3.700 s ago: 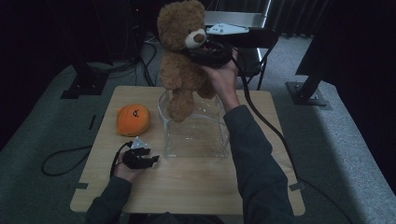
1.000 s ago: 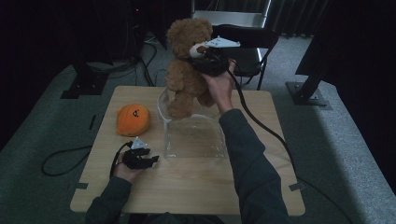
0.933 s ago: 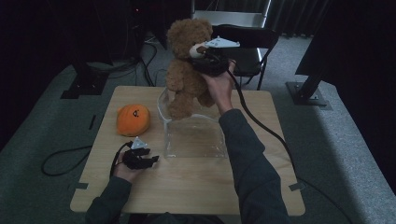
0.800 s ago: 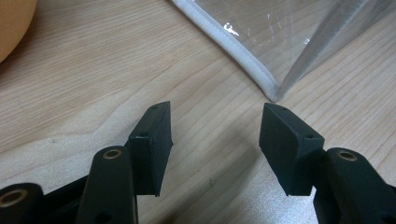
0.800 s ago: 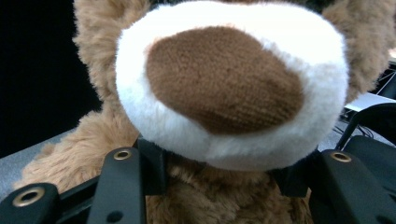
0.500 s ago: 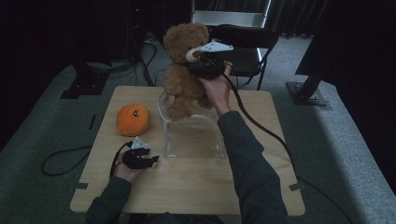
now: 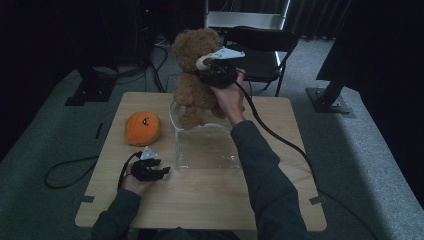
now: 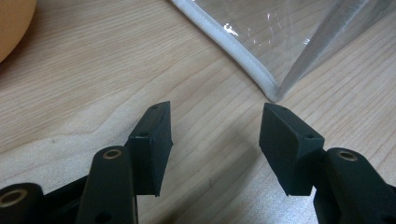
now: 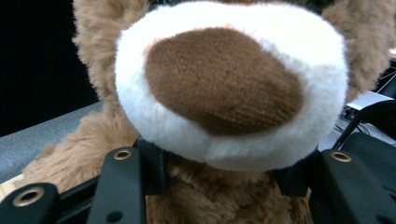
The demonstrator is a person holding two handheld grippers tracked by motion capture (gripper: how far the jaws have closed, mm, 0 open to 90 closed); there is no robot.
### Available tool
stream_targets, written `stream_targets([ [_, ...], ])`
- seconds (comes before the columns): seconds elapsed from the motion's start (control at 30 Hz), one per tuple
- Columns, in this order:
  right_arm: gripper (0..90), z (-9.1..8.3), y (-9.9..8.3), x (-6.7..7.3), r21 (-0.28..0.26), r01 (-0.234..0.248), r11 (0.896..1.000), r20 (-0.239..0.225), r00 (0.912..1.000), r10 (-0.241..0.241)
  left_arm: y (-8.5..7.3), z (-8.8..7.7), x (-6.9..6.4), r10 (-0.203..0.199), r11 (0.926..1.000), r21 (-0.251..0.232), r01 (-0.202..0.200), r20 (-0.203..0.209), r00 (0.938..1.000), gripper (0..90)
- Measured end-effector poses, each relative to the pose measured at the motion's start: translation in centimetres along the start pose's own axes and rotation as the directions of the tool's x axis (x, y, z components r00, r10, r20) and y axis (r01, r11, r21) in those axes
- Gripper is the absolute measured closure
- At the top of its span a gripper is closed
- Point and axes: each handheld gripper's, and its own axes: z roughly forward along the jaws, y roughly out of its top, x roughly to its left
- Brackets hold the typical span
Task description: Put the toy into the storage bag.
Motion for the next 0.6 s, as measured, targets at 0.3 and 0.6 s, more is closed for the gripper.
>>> stream_targets([
  [0.3, 47.4, 0.74, -0.52, 0.25, 0.022, 0.021, 1.000, 0.005, 0.9998, -0.021, 0.01, -0.01, 0.01, 0.001, 1.0000, 0.001, -0.001, 0.001, 1.0000, 44.5],
  [0.6, 47.3, 0.86, -0.72, 0.62, 0.028, 0.040, 0.999, -0.005, 0.9992, -0.040, 0.00, -0.01, 0.00, 0.001, 1.0000, 0.001, -0.001, 0.000, 1.0000, 44.4],
])
